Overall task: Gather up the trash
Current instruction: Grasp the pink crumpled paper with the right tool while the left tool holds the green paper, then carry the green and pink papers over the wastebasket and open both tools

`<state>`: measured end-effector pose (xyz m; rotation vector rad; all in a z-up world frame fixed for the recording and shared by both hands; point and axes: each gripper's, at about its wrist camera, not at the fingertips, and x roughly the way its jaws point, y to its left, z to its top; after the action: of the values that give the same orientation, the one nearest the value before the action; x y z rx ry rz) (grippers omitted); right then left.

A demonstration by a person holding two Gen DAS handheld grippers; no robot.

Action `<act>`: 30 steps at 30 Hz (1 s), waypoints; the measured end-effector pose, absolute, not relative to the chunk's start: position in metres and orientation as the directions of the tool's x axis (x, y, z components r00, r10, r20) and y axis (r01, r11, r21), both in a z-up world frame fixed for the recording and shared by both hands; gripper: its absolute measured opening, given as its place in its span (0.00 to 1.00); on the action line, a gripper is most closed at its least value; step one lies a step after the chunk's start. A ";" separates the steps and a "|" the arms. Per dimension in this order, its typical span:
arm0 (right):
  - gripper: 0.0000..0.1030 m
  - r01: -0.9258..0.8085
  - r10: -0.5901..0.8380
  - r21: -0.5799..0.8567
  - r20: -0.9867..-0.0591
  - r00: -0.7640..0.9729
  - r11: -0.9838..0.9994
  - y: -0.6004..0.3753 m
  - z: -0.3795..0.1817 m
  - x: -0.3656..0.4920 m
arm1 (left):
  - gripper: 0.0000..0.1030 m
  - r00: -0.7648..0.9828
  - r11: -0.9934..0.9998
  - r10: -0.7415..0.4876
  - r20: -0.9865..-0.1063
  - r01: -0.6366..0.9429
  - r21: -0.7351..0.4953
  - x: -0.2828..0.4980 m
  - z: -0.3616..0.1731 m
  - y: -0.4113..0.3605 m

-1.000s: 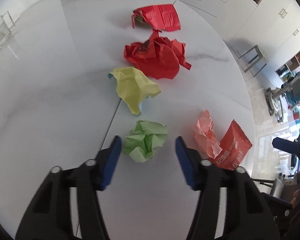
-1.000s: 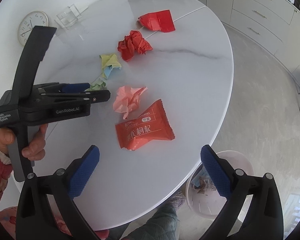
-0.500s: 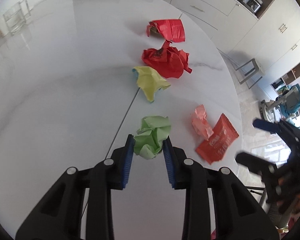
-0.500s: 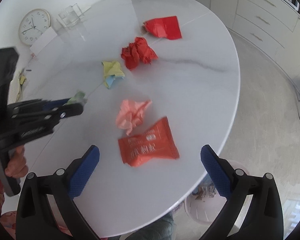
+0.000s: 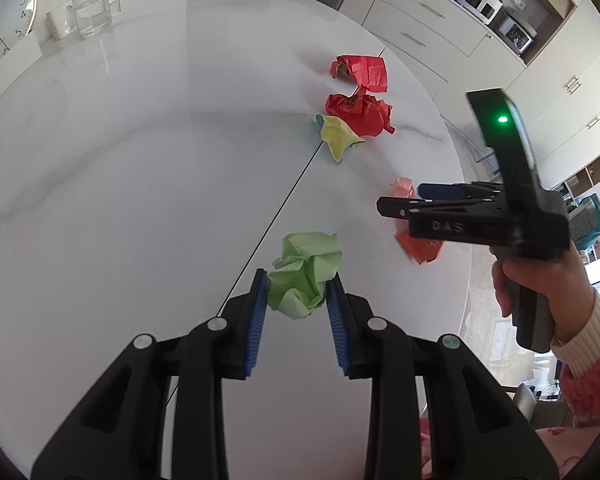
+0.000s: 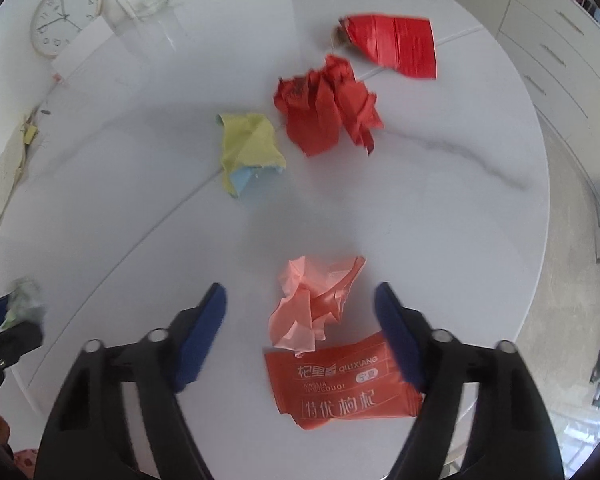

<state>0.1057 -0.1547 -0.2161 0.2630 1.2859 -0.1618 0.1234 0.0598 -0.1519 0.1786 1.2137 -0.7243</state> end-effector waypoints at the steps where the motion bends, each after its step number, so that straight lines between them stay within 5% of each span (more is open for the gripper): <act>1: 0.56 0.258 0.013 0.089 -0.958 0.285 0.962 -0.152 -0.215 0.106 | 0.29 0.162 0.767 -0.411 -0.897 0.594 -0.244 0.122 -0.152 0.062; 3: 0.30 0.243 0.009 0.082 -0.959 0.285 0.967 -0.148 -0.214 0.109 | 0.29 0.161 0.769 -0.413 -0.896 0.589 -0.248 0.122 -0.153 0.065; 4: 0.27 0.233 0.024 0.095 -0.957 0.290 0.968 -0.146 -0.214 0.111 | 0.29 0.159 0.771 -0.412 -0.897 0.585 -0.250 0.122 -0.154 0.067; 19: 0.27 0.294 0.022 0.169 -0.896 0.443 0.941 -0.191 -0.146 0.004 | 0.29 0.116 0.630 -0.475 -0.872 0.737 -0.246 0.070 -0.118 -0.005; 30: 0.29 0.550 -0.070 0.142 -0.935 0.346 0.823 -0.270 -0.184 -0.166 | 0.29 -0.043 0.427 -0.488 -0.872 0.859 -0.282 -0.014 -0.118 -0.107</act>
<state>-0.1663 -0.2697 -0.1841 0.4818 1.1561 -0.4231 -0.0144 -0.1065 -0.1182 0.4049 1.1664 -1.1373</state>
